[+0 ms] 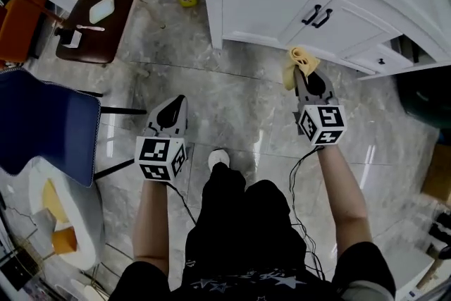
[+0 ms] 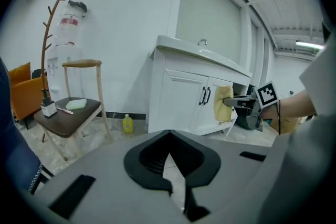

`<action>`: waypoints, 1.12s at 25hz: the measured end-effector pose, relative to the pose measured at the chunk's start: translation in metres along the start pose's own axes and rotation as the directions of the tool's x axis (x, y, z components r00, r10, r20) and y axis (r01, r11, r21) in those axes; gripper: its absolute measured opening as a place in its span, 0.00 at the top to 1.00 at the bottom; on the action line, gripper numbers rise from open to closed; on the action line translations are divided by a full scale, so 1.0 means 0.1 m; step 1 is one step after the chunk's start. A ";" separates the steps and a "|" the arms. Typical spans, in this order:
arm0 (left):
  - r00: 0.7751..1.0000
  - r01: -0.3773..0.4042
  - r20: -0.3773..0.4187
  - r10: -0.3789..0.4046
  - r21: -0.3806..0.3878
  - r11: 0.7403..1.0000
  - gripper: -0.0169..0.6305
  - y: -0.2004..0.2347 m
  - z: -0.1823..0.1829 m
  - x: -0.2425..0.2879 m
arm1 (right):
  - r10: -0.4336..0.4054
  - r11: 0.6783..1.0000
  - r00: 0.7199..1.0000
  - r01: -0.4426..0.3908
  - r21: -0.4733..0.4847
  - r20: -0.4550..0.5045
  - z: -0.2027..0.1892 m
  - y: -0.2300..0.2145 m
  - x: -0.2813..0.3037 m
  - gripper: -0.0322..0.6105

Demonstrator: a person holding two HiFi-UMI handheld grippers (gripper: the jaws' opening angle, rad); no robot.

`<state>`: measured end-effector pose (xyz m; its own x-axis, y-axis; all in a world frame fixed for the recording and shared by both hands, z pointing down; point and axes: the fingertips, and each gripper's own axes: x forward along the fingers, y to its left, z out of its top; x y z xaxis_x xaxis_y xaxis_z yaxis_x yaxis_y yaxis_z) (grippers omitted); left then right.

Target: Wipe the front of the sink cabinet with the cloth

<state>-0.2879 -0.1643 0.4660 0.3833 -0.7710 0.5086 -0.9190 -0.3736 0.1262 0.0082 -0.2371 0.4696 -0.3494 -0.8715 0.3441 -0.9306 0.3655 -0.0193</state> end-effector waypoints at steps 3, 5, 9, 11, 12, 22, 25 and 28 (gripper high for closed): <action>1.000 -0.019 0.003 0.019 -0.029 0.999 0.95 0.05 0.36 -0.30 | 0.012 1.000 1.000 -0.011 0.021 -0.010 0.46 0.22 -0.20 0.85; 1.000 -0.022 -0.013 0.022 -0.047 0.999 0.95 0.05 0.55 -0.54 | 0.021 0.999 0.999 -0.019 0.049 -0.033 0.74 0.38 -0.33 0.85; 0.998 -0.007 -0.055 0.003 -0.080 0.997 0.95 0.01 0.96 -0.96 | 0.044 0.994 0.996 -0.036 0.099 -0.075 1.38 0.62 -0.54 0.85; 0.997 0.023 -0.069 -0.030 -0.098 0.995 0.95 -0.05 1.18 -1.10 | 0.046 0.992 0.994 -0.034 0.119 -0.095 1.66 0.70 -0.60 0.85; 0.996 0.044 -0.076 -0.051 -0.095 0.995 0.95 -0.08 1.29 -1.14 | 0.046 0.992 0.994 -0.033 0.124 -0.101 1.79 0.75 -0.61 0.85; 0.993 0.095 -0.066 -0.094 0.017 0.995 0.95 -0.23 2.28 -1.30 | 0.000 0.978 1.000 -0.003 0.206 0.010 2.98 0.88 -0.59 0.85; 0.994 0.094 -0.062 -0.092 0.024 0.995 0.95 -0.38 2.37 -1.35 | 0.018 0.979 1.000 -0.019 0.202 0.008 3.01 0.87 -0.73 0.85; 0.996 0.080 -0.047 -0.078 0.028 0.996 0.95 -0.58 2.44 -1.43 | 0.078 0.987 0.997 -0.077 0.140 -0.004 2.99 0.87 -0.94 0.85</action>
<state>-0.2668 -0.1578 0.1782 0.4493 -0.7140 0.5369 -0.8826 -0.4480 0.1428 -0.0724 -0.2212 0.1550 -0.4207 -0.8388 0.3457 -0.9070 0.3819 -0.1772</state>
